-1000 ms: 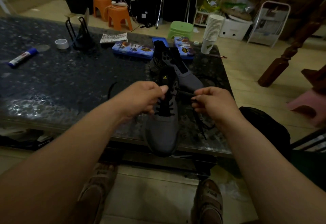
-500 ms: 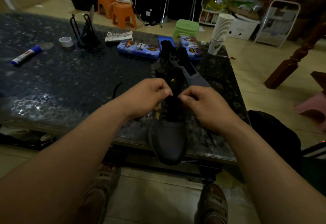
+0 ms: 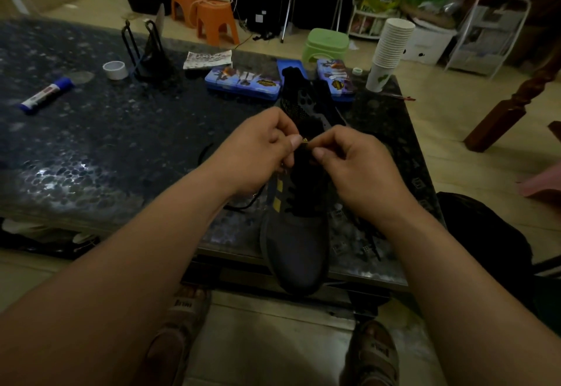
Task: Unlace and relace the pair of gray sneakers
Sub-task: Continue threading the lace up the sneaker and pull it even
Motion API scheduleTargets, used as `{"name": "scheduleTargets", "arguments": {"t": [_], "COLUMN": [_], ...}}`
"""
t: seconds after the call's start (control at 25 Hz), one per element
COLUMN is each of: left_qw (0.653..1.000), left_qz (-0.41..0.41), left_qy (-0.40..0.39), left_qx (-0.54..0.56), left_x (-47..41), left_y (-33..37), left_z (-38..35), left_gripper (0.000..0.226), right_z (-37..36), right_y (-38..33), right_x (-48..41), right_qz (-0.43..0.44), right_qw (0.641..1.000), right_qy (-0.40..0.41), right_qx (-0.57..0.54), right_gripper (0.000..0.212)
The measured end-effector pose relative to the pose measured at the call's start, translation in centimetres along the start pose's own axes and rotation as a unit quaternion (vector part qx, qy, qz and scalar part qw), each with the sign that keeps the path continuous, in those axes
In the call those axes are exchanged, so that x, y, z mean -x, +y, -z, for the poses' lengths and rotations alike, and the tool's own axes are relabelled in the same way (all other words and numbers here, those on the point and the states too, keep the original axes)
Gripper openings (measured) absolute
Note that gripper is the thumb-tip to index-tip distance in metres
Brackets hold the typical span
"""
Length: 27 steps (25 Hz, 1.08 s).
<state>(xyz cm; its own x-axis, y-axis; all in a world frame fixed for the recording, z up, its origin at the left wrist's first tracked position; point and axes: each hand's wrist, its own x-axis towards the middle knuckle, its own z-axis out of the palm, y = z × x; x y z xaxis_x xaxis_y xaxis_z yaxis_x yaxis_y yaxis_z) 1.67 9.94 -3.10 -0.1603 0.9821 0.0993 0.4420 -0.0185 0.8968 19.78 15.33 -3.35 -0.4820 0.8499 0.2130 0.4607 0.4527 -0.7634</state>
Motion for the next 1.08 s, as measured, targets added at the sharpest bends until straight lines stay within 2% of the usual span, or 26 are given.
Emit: {"name": "scheduleTargets", "arguments": {"t": [0.16, 0.28, 0.4, 0.48, 0.56, 0.64, 0.72, 0.8, 0.88, 1.0, 1.08], "left_qw": [1.000, 0.999, 0.998, 0.994, 0.989, 0.979, 0.973, 0.978, 0.982, 0.964, 0.951], "left_qz": [-0.009, 0.001, 0.000, 0.014, 0.049, 0.095, 0.127, 0.144, 0.164, 0.223, 0.243], "left_qy": [0.014, 0.040, 0.044, 0.097, 0.135, 0.097, 0.064, 0.067, 0.080, 0.076, 0.055], "left_qx": [0.010, 0.016, 0.034, 0.052, -0.031, -0.154, -0.181, -0.138, -0.042, 0.126, 0.182], "left_x": [0.0, -0.2, -0.5, -0.8, -1.1, -0.8, -0.6, -0.6, -0.8, -0.6, -0.5], "left_y": [0.2, 0.4, 0.5, 0.0, -0.7, -1.1, -1.3, -1.6, -1.9, -2.2, -2.3], "left_z": [-0.2, -0.3, -0.3, -0.4, -0.6, -1.5, -2.2, -2.2, -1.9, -1.8, -1.5], "left_gripper": [0.005, 0.008, 0.010, 0.016, 0.025, 0.034, 0.036, 0.031, 0.022, 0.017, 0.016], "right_z": [-0.5, -0.5, -0.5, -0.4, 0.0, 0.0, -0.6, -1.3, -1.6, -1.8, -1.9], "right_y": [-0.5, -0.8, -1.0, -0.7, 0.2, 1.1, 1.6, 1.6, 1.8, 2.3, 2.2], "right_x": [0.0, -0.4, -0.6, -1.0, -1.8, -2.1, -2.2, -2.3, -2.6, -2.8, -2.8], "right_qz": [0.007, -0.008, -0.004, -0.018, -0.032, -0.031, -0.023, -0.017, -0.014, -0.011, -0.007], "right_qw": [0.998, 0.999, 0.999, 0.997, 0.995, 0.995, 0.996, 0.997, 0.997, 0.994, 0.991], "right_qy": [-0.054, -0.018, -0.018, 0.027, 0.086, 0.089, 0.074, 0.058, 0.042, 0.026, 0.021], "right_qx": [-0.027, -0.033, -0.050, -0.069, -0.045, 0.018, 0.047, 0.043, 0.061, 0.105, 0.129], "right_gripper": [0.011, 0.013, 0.013, 0.012, 0.012, 0.011, 0.010, 0.010, 0.011, 0.012, 0.011]}}
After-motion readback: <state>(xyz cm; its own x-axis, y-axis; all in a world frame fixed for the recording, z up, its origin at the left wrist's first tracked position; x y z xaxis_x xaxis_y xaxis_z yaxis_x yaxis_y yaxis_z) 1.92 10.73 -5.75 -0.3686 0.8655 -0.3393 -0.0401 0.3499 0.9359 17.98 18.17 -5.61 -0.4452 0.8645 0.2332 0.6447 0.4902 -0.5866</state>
